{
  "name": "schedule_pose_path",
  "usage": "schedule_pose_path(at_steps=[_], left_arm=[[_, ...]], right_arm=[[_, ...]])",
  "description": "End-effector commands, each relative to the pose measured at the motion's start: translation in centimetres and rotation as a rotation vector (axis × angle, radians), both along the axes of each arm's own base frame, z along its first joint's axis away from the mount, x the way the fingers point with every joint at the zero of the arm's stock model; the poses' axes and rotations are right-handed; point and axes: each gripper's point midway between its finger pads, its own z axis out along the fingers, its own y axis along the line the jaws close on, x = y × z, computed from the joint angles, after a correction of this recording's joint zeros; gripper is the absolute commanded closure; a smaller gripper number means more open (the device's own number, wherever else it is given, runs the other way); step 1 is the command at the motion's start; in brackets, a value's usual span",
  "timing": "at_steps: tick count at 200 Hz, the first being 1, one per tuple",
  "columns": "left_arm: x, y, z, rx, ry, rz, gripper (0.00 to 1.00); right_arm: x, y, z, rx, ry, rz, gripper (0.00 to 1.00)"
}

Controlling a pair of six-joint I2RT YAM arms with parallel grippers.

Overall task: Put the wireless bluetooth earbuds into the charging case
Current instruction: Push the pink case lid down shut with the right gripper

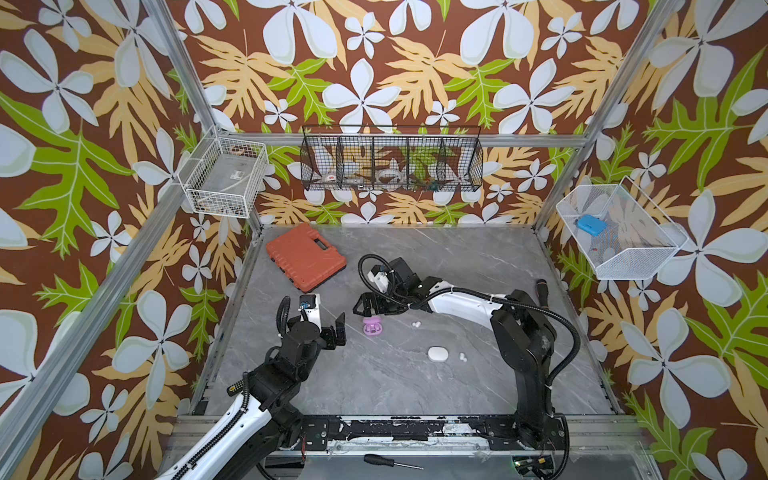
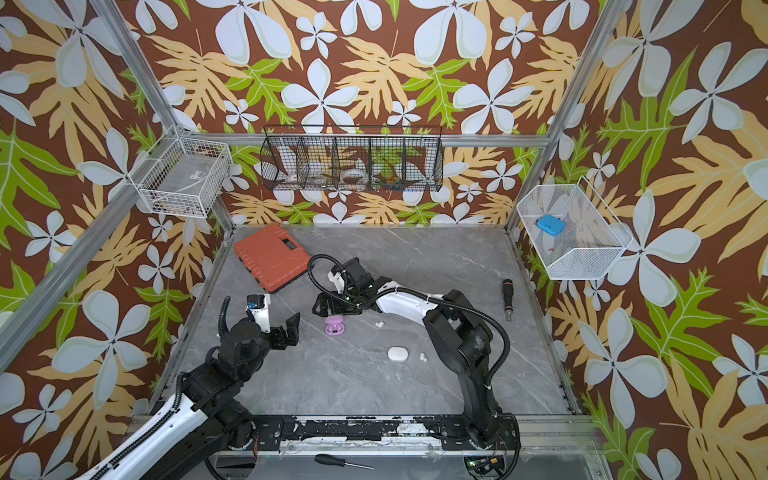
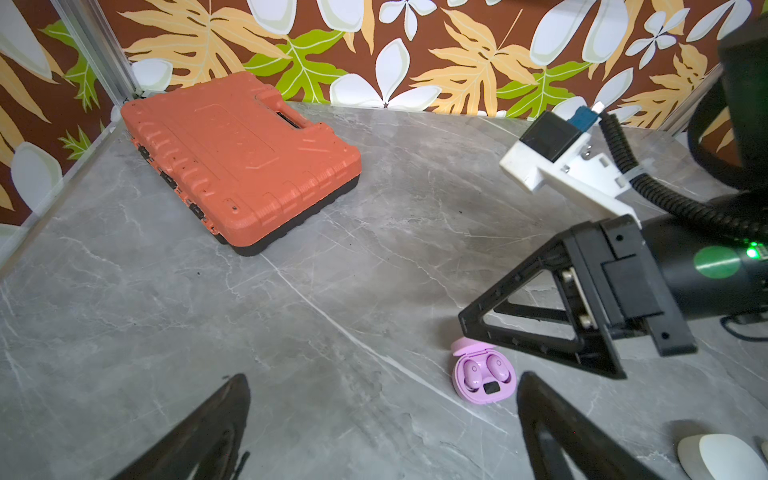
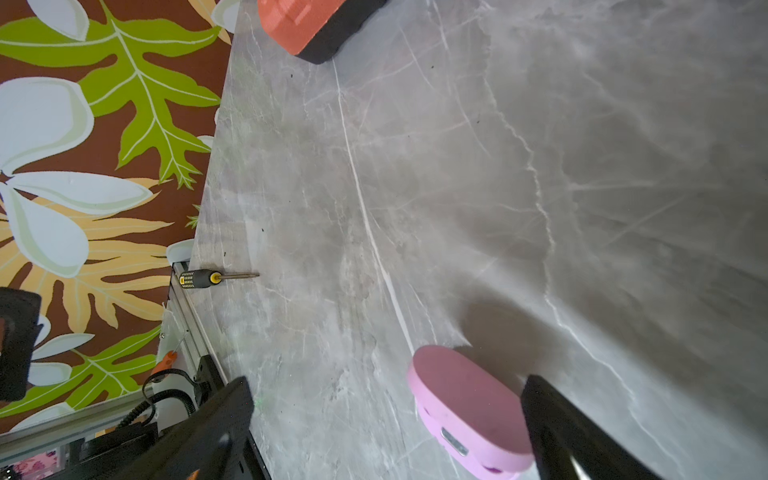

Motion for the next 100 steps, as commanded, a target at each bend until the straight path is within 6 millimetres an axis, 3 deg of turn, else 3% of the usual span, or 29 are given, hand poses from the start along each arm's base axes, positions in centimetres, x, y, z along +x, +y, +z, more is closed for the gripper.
schedule_pose_path(at_steps=[1,100], left_arm=[[0.3,-0.3,0.8,-0.01,-0.03,-0.01,0.0],[0.2,-0.4,0.9,-0.014,-0.033,-0.016,0.0]], right_arm=[[-0.1,0.5,0.3,0.014,-0.011,0.016,0.0],[-1.5,0.3,0.2,0.018,0.004,0.019,0.0]])
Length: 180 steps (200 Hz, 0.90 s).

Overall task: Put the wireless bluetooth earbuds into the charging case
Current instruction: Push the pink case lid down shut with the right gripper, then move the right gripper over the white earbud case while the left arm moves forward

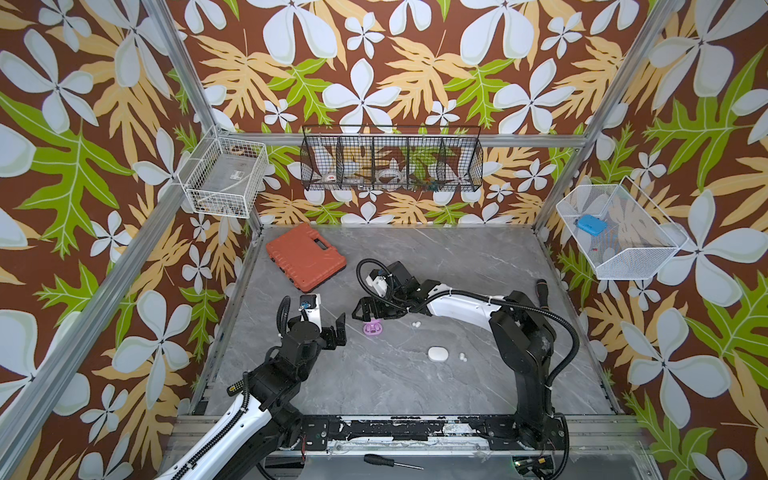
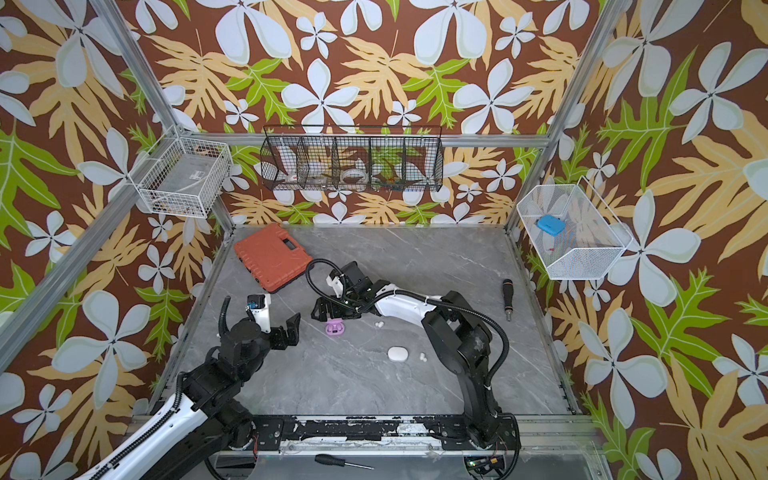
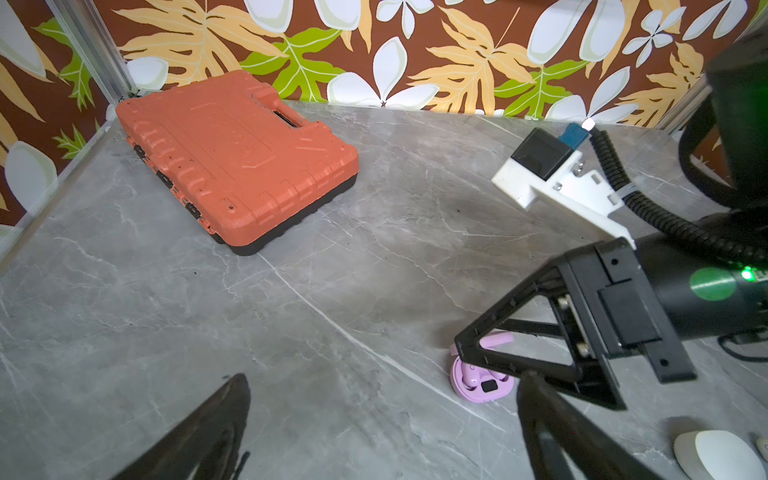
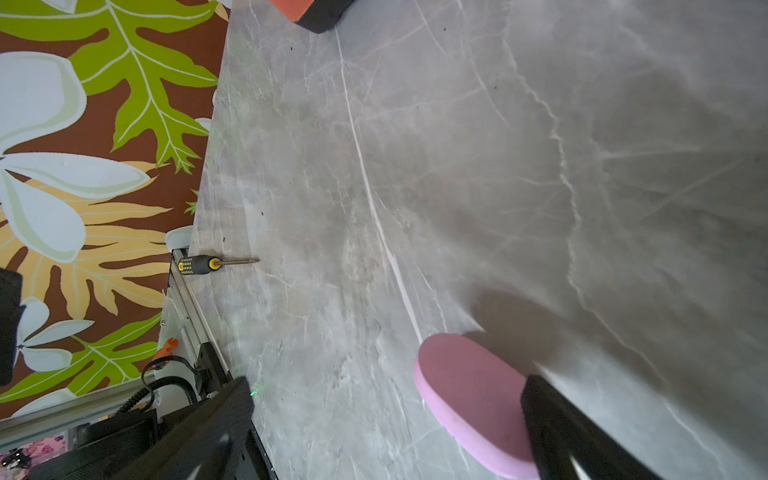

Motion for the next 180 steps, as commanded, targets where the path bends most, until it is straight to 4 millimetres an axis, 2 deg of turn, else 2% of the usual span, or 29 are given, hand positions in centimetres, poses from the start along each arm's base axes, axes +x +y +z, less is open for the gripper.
schedule_pose_path(at_steps=[1,56,85,96,113,139,160,180], left_arm=[[0.3,-0.3,0.9,-0.012,-0.035,-0.008,0.0],[0.2,-0.3,1.0,-0.014,-0.036,-0.012,0.0],[0.2,-0.3,1.1,-0.017,-0.039,-0.012,0.0],[0.2,-0.3,1.1,-0.018,-0.04,-0.01,0.0],[0.2,-0.2,1.2,-0.019,-0.041,-0.007,0.0],[0.1,-0.2,2.0,-0.031,-0.064,-0.01,0.0],[0.1,-0.6,3.1,-0.057,-0.081,-0.027,0.0],[0.3,-0.3,4.2,-0.11,-0.08,0.012,0.0]], right_arm=[[-0.2,0.3,0.9,0.026,-0.015,0.001,0.0],[-2.0,0.5,1.6,0.034,-0.021,0.026,0.0],[-2.4,-0.6,2.3,0.024,-0.035,-0.01,0.0],[-2.2,-1.3,3.6,0.015,-0.07,-0.042,0.0],[-2.1,-3.0,5.8,-0.036,-0.147,-0.094,0.0],[-2.0,-6.9,9.2,-0.097,-0.227,-0.221,0.0],[-2.5,-10.5,10.7,-0.16,-0.263,-0.319,0.0],[-3.6,-14.2,11.0,-0.246,-0.267,-0.4,0.0]])
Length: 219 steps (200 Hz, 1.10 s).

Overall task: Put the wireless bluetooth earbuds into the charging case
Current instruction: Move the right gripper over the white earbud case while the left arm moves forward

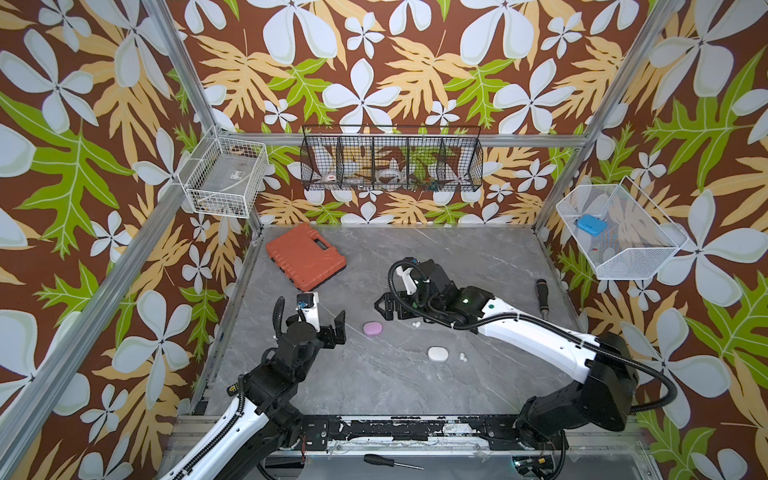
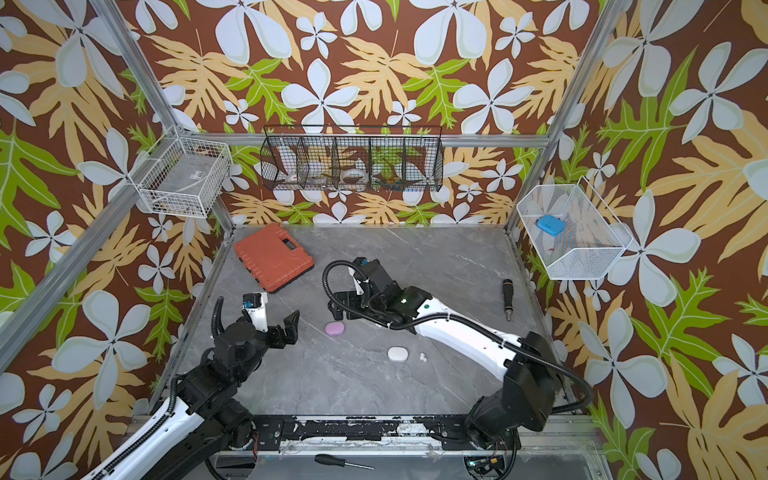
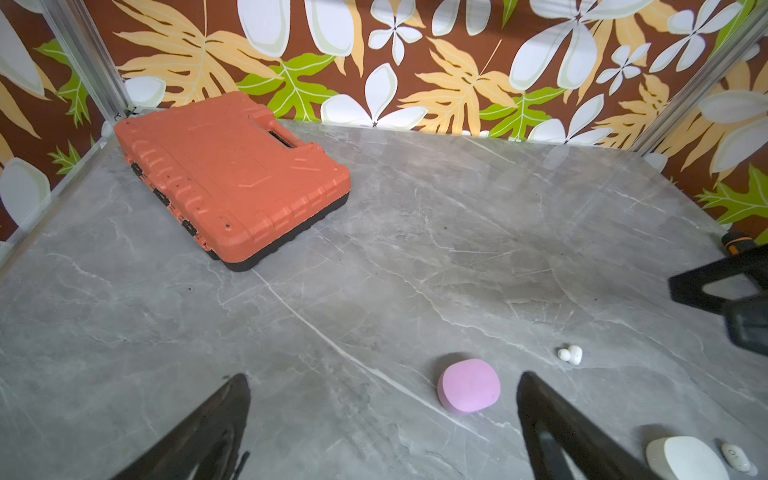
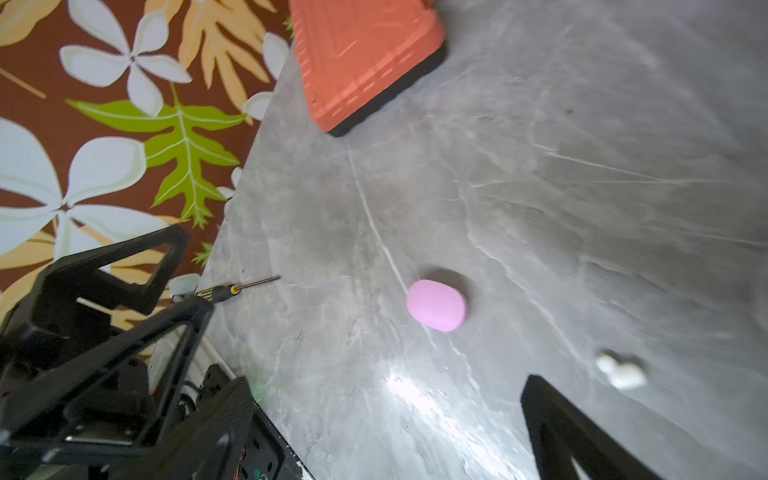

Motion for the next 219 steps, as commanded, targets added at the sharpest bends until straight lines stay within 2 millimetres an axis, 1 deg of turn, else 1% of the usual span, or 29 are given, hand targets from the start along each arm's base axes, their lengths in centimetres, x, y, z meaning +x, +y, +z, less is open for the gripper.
schedule_pose_path(at_steps=[1,8,10,18,37,51,61,85,98,118,126,136,168,184,219], left_arm=[[0.4,-0.1,1.9,-0.072,-0.027,0.026,0.0],[0.5,0.0,2.3,-0.092,-0.023,0.041,0.0],[0.5,0.0,2.4,-0.099,-0.021,0.043,0.0],[0.6,-0.2,2.7,-0.121,-0.006,0.045,0.0],[0.7,-1.7,3.7,-0.175,0.047,-0.001,0.0],[0.8,-2.4,3.8,-0.229,0.11,0.004,0.0],[0.8,-3.1,3.4,-0.259,0.161,-0.009,0.0],[0.8,-5.2,1.3,-0.329,0.288,-0.048,0.0],[0.6,-6.4,-0.7,-0.342,0.353,-0.085,0.0],[0.2,-6.6,-4.5,-0.353,0.433,-0.068,0.0],[-0.2,-6.5,-5.9,-0.352,0.461,-0.058,0.0],[-0.7,-6.3,-7.2,-0.334,0.479,-0.036,0.0],[-2.5,-5.3,-9.9,-0.22,0.517,0.036,0.0],[-3.5,-5.4,-10.8,-0.175,0.53,0.043,0.0],[-5.3,-5.4,-12.6,-0.09,0.574,0.073,0.0]], right_arm=[[-0.4,-5.3,-1.0,-0.156,0.007,-0.169,0.0],[-0.9,-6.5,-1.1,-0.181,0.013,-0.192,0.0],[-1.0,-6.7,-0.8,-0.176,0.008,-0.2,0.0],[-1.5,-7.6,-0.7,-0.181,0.011,-0.217,0.0],[-2.7,-9.5,-0.3,-0.172,0.021,-0.258,0.0],[-3.5,-10.9,-0.3,-0.166,0.03,-0.307,0.0],[-4.0,-11.8,-0.4,-0.157,0.032,-0.324,0.0],[-5.2,-13.5,-0.6,-0.165,0.051,-0.356,0.0],[-5.8,-14.1,-0.8,-0.187,0.067,-0.356,0.0],[-6.6,-15.5,-1.8,-0.271,0.093,-0.359,0.0],[-6.9,-15.8,-2.0,-0.29,0.106,-0.355,0.0],[-7.3,-16.0,-2.3,-0.299,0.123,-0.355,0.0],[-7.4,-15.9,-3.2,-0.263,0.131,-0.372,0.0],[-7.5,-15.5,-3.8,-0.252,0.15,-0.372,0.0],[-7.3,-14.3,-4.9,-0.325,0.166,-0.355,0.0]])
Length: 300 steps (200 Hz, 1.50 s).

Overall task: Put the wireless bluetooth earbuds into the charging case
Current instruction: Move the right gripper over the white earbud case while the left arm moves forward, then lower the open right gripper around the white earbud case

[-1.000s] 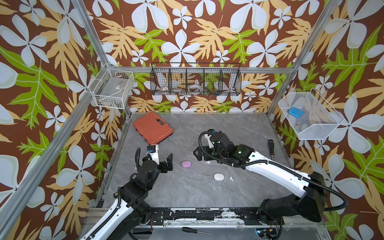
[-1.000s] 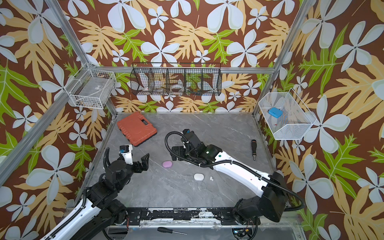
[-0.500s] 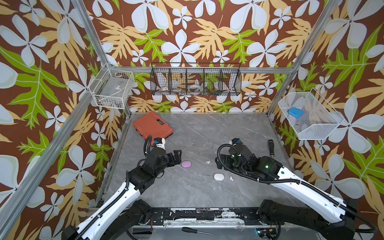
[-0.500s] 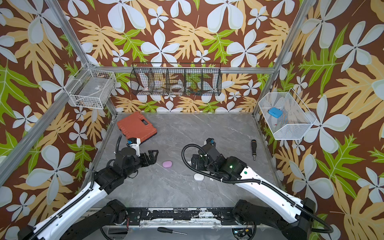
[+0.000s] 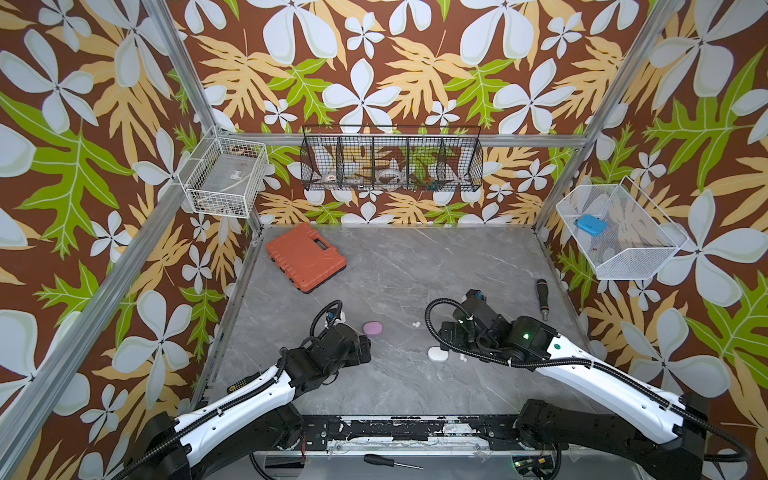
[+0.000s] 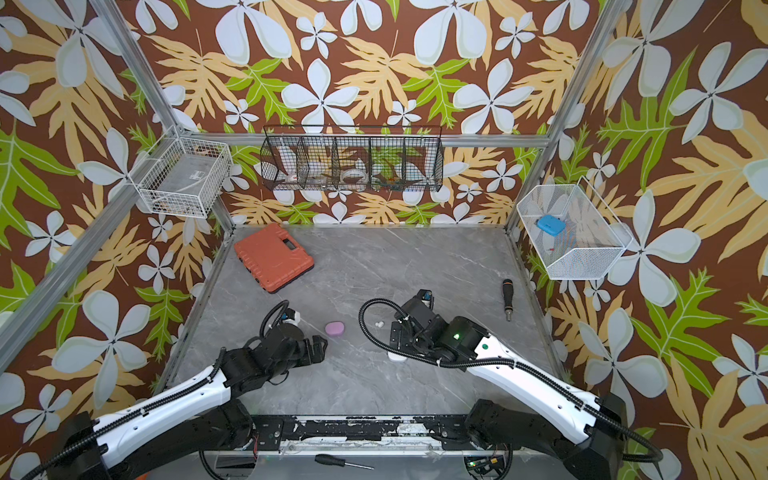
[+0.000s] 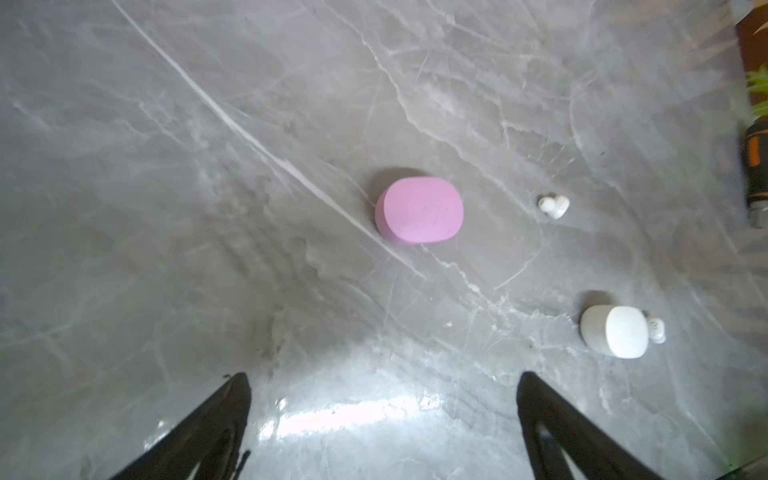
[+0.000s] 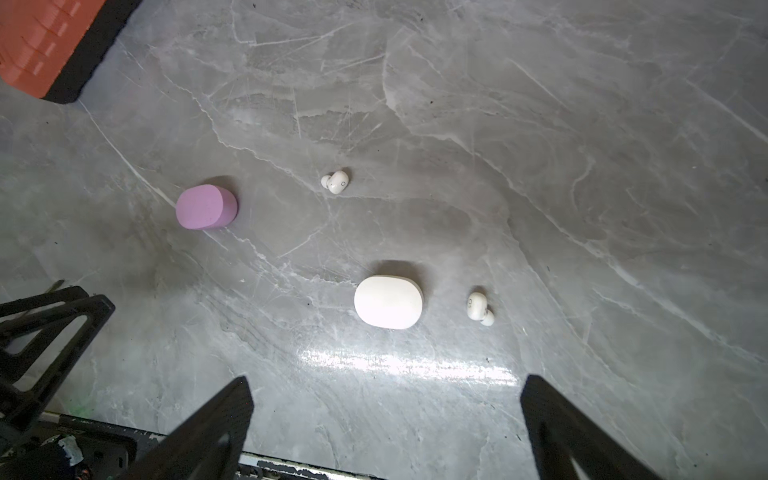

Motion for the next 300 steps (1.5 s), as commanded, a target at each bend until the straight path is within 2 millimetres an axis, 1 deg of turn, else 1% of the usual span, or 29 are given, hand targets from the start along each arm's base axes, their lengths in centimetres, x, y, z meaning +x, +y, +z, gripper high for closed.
schedule_pose_path(at_steps=[1,14,31,47,70,102,140,185,215,247,261,300], left_arm=[[-0.6,1.5,-1.2,0.077,0.015,0.077,0.0],[-1.1,1.3,-1.7,0.078,0.031,0.069,0.0],[-1.7,1.2,-2.2,0.08,0.038,0.05,0.0],[-2.1,1.3,-2.2,0.069,0.032,0.056,0.0],[-2.4,1.5,-2.2,0.041,0.026,0.064,0.0],[-2.7,1.5,-2.3,0.032,0.026,0.062,0.0],[-2.8,1.6,-2.5,0.054,0.019,0.058,0.0],[-3.0,1.7,-2.3,0.064,0.009,0.059,0.0],[-3.1,1.7,-2.2,0.066,0.006,0.055,0.0],[-3.2,1.7,-2.2,0.069,0.007,0.055,0.0],[-3.2,1.7,-2.2,0.071,0.004,0.057,0.0],[-3.1,1.8,-2.3,0.081,0.006,0.06,0.0]], right_arm=[[0.3,0.5,-0.3,-0.032,0.009,-0.011,0.0],[0.3,0.4,-0.9,-0.072,0.035,-0.023,0.0],[0.4,0.8,-1.1,-0.085,0.053,-0.03,0.0],[0.5,1.2,-1.1,-0.063,0.056,-0.049,0.0],[0.5,1.4,-2.0,-0.061,0.065,-0.051,0.0],[0.3,0.6,-3.7,-0.14,0.099,-0.062,0.0],[0.6,0.5,-4.4,-0.17,0.103,-0.062,0.0],[0.9,1.3,-5.2,-0.187,0.123,-0.044,0.0],[1.1,1.5,-5.4,-0.192,0.126,-0.051,0.06],[1.0,1.9,-6.5,-0.184,0.141,-0.046,0.11],[1.0,1.8,-7.1,-0.201,0.156,-0.05,0.11],[0.7,2.8,-8.6,-0.222,0.196,-0.034,0.08]])
